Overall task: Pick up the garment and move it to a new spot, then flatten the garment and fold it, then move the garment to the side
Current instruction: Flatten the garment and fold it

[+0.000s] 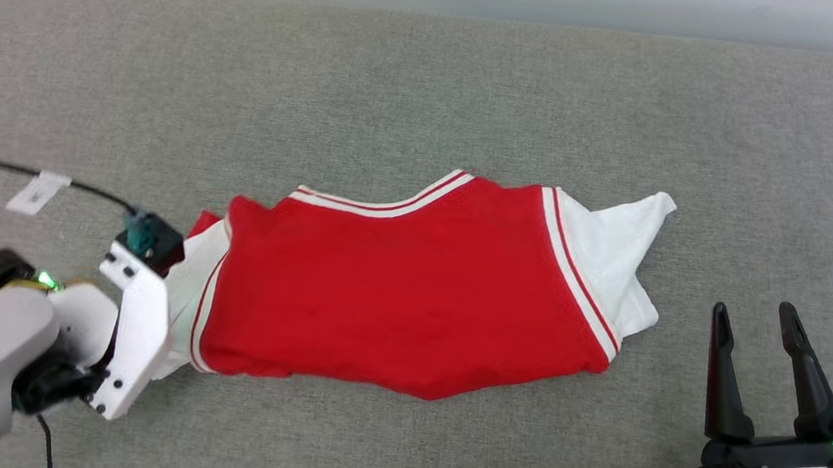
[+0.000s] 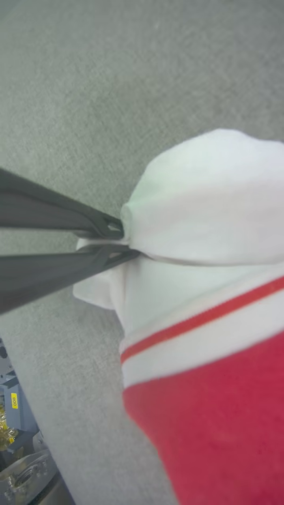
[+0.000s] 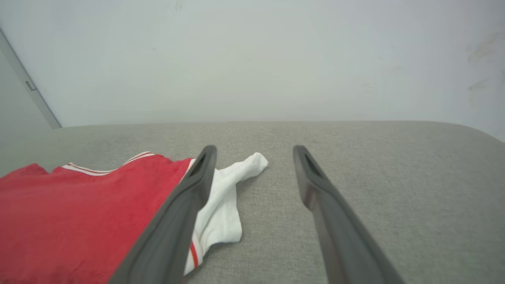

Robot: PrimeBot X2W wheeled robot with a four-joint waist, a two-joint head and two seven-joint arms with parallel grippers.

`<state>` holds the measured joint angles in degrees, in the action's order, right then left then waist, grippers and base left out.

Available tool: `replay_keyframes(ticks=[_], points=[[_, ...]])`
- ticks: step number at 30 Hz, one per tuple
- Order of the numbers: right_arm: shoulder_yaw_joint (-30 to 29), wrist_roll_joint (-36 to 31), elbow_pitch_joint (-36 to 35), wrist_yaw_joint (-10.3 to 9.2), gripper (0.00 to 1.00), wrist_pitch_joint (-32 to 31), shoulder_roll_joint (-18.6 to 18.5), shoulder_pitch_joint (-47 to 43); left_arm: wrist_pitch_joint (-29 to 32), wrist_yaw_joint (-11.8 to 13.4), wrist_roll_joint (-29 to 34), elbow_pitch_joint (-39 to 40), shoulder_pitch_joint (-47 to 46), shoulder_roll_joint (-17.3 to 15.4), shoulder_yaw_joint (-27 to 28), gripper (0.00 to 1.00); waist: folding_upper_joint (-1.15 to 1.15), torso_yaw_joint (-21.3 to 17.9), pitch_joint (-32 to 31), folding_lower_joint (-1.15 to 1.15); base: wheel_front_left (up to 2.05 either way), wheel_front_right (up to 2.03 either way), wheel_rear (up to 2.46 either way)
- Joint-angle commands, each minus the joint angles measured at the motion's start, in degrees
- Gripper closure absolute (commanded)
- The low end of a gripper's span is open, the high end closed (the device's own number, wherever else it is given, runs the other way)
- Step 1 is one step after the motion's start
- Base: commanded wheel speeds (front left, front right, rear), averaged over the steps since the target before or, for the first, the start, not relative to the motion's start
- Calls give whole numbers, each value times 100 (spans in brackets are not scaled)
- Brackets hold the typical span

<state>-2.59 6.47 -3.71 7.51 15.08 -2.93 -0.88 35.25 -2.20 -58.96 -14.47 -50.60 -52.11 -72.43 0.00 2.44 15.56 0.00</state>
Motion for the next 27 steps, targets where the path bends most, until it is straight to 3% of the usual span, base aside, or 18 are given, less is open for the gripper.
replay_keyframes(ticks=[1, 4, 5, 6, 10, 13, 16, 17, 22, 27], points=[[-2, -53, 2, -4, 0, 14, 10, -39, -78, 70, -150, -91, 248, -61, -10, 100, 0, -35, 18, 0, 0, 0, 0], [8, -68, 28, -4, 0, 13, 10, -43, -238, 150, -244, -210, 522, -66, -28, 100, 0, -74, 4, 0, 0, 0, 0], [12, -74, 40, -4, 0, 13, 10, -59, -323, 180, -245, -198, 567, -49, -10, 69, 0, -82, -24, 0, 0, 0, 0], [-11, -71, 47, -4, 0, 13, 10, -84, -441, 220, -229, -165, 585, -26, 20, 0, 0, -84, -65, 0, 0, 0, 0], [-115, -115, 16, -4, 0, 13, 10, -147, -1175, 380, 15, 52, 526, -87, 233, 0, 0, -57, -316, 0, 0, 0, 0], [-241, -229, -61, -4, 0, 13, 10, -145, -1930, 687, 188, 315, 649, -170, 444, 0, 0, -4, -545, 0, 0, 0, 0], [-390, -435, -192, -4, 0, 13, 10, -10, -2726, 1177, 330, 662, 796, -257, 713, 0, 0, 69, -732, 0, 0, 0, 0], [-390, -435, -192, -4, 0, 13, 10, -10, -2726, 1177, 330, 662, 796, -257, 713, 0, 0, 69, -732, 0, 0, 0, 0], [-589, -873, -403, -4, 0, 13, -37, 437, -3980, 2212, 722, 1195, 1143, -219, 1053, 0, 0, 220, -876, 0, 0, 0, 0], [-521, -991, -383, -4, 0, 13, -575, 1085, -4929, 3265, 957, 1545, 1635, 40, 1481, 0, 0, 304, -888, 0, 0, 0, 0]])
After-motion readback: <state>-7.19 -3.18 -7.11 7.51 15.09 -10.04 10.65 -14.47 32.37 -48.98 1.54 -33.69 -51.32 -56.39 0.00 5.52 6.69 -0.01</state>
